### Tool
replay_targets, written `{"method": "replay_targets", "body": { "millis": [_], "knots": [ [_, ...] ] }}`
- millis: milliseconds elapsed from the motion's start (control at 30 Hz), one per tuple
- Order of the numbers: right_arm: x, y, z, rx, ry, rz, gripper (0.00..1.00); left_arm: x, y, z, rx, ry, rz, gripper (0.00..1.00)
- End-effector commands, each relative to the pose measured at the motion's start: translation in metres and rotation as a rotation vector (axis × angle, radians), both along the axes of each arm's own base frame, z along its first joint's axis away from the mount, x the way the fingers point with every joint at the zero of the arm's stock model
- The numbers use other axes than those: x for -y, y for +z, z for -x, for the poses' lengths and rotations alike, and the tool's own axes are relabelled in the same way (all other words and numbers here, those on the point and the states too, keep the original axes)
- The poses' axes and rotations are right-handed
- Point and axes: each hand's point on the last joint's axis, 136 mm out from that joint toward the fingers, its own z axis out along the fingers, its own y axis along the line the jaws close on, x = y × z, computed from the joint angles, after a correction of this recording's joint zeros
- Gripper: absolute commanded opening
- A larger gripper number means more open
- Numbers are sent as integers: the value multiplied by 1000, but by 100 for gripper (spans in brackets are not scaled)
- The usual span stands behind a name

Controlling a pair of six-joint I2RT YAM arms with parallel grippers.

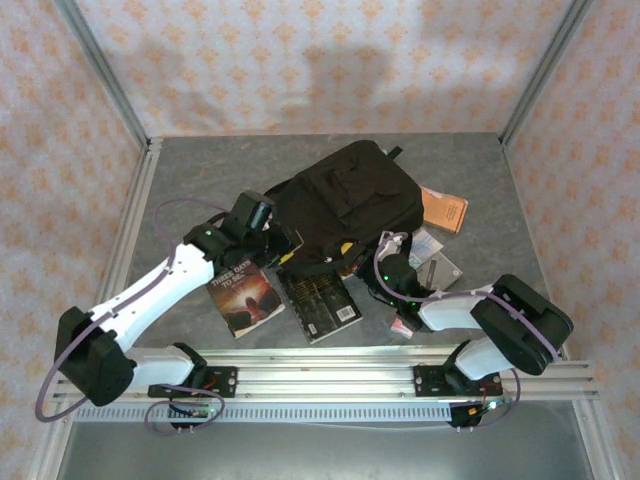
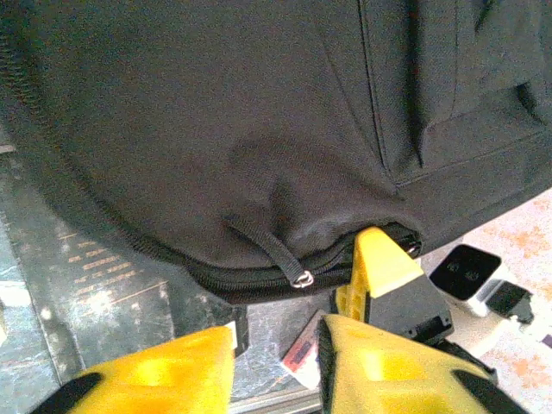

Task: Pack books, pencil case, and school supplies into a backpack

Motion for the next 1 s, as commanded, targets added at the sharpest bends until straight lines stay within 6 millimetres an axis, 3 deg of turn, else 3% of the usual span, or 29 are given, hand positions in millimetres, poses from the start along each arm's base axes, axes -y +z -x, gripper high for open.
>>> {"method": "replay_targets", "body": {
  "millis": [0,100,433,600,700,967],
  "knots": [
    [-3,37,-11,113,-27,-52,0,17,-7,-7,-63,26,70,41],
    [-4,37,-10,115,-24,-46,0,27,-10,-16,-65,46,97,48],
    [-6,37,-10,119,-20,-36,0,38,-20,-32,-69,67,96,47],
    [-7,35,-10,114,-20,-29,0,43,4,-39,-16,52,119,46],
    [-5,34,-10,110,-27,-25,0,43,8,-40,-16,51,109,46],
    [-4,34,-11,106,-38,-17,0,41,-25,-35,-95,62,80,46]
  ]
}}
